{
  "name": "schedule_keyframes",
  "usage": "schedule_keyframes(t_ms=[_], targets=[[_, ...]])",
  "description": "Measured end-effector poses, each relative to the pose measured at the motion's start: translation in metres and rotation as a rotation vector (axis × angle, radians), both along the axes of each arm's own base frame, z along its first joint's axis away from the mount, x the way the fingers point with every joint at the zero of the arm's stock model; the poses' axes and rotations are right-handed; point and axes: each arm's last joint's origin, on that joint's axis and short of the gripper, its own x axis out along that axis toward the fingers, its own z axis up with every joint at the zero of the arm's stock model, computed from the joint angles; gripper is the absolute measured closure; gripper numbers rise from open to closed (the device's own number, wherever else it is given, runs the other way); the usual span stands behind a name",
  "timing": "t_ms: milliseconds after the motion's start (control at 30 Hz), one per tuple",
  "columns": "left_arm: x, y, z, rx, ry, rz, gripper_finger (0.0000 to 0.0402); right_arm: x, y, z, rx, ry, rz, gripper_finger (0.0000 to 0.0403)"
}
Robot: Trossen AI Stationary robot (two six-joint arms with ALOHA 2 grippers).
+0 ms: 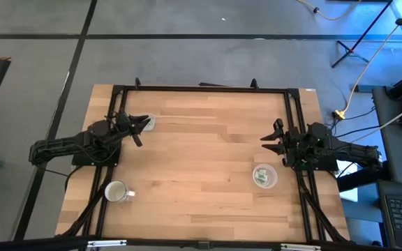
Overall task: Pick and place Stevia / Truvia into bins
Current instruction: Return to Home Position
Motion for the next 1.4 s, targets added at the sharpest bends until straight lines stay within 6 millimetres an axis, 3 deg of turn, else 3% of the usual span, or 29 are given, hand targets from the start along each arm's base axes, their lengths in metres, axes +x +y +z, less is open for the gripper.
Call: schedule_keyframes(t_ms=[233,1400], targets=[[0.000,0.000,0.000,0.000,0.000,0.000,0.0325,0.005,-0.001,-0.019,-0.014,0.020,-0.016,0.0280],[0.000,0.000,0.000,0.000,0.000,0.000,0.0325,0.005,-0.003,-0.015,-0.045,-0.013,-0.068,0.0280]])
